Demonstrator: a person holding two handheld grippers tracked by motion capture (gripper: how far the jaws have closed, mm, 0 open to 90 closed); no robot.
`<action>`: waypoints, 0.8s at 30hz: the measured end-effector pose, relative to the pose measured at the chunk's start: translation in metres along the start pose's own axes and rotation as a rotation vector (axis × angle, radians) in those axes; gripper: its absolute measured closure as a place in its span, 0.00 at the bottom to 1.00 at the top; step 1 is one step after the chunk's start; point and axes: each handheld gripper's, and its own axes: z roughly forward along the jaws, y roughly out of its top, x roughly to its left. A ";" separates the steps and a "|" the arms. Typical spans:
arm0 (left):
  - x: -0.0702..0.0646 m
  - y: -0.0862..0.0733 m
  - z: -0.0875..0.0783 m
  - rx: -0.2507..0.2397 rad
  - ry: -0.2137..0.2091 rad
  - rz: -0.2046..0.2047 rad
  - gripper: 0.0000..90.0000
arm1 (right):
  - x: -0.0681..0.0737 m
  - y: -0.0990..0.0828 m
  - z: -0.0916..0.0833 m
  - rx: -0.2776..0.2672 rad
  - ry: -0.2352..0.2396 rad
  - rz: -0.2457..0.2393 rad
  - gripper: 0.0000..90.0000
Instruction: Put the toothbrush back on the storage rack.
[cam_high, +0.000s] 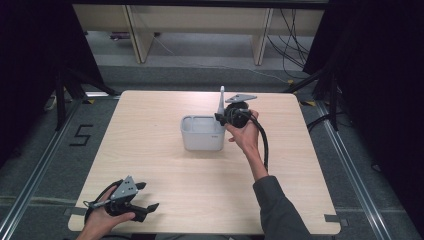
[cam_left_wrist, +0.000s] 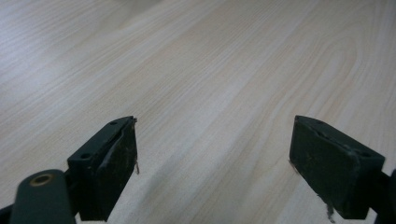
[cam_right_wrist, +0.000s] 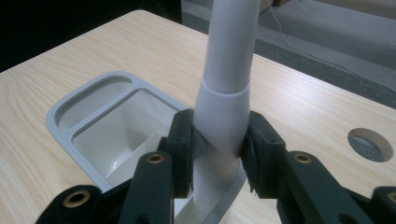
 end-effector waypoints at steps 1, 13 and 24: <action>0.000 0.000 0.000 -0.004 -0.002 -0.002 0.17 | 0.001 0.000 0.000 0.004 -0.003 0.016 0.74; 0.000 0.000 0.000 0.003 -0.003 0.003 0.17 | 0.000 -0.002 0.000 0.002 -0.007 0.004 0.74; 0.000 0.000 0.000 0.001 -0.001 -0.001 0.17 | 0.001 0.000 0.000 -0.014 -0.007 0.011 0.71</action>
